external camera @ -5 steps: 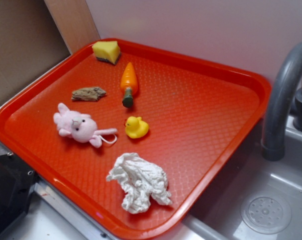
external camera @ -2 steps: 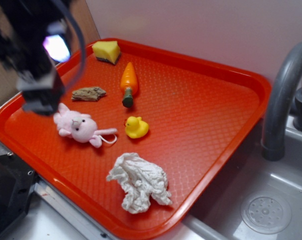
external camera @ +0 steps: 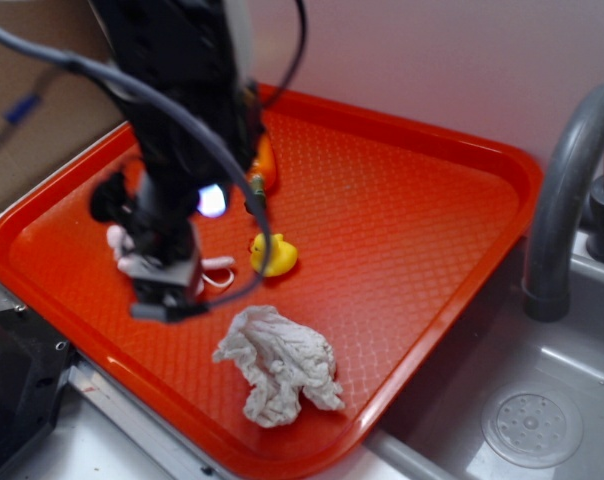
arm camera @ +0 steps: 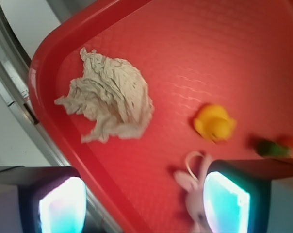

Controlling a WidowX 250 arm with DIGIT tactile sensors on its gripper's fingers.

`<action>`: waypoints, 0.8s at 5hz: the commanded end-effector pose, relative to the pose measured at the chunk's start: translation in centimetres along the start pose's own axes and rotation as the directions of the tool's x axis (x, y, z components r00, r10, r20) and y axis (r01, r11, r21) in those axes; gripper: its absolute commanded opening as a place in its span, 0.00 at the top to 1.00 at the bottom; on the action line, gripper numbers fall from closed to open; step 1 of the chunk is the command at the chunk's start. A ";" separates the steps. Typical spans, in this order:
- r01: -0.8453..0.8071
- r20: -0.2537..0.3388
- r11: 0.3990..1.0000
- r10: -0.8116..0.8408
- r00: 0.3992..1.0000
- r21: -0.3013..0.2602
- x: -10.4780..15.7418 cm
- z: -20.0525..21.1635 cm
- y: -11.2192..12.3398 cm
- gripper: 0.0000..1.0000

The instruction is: Grab the white paper.

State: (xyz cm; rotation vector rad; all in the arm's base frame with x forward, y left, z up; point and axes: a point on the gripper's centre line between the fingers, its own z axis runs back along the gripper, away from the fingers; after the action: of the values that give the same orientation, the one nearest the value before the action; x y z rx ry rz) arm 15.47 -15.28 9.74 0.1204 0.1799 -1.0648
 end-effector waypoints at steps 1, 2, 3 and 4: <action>0.113 0.048 0.989 -0.109 0.993 -0.093 1.2 -1.4 -3.4 0.00; 0.111 0.016 0.990 -0.110 0.994 -0.093 1.7 -2.4 -3.8 0.00; 0.063 -0.039 0.997 -0.065 0.997 -0.037 1.7 -3.5 -3.4 0.00; 0.029 -0.046 0.999 -0.030 0.998 -0.023 1.8 -4.4 -3.1 0.00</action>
State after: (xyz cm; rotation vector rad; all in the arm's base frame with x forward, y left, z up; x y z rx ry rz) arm 14.59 -17.57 4.40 0.1296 0.2608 -1.0718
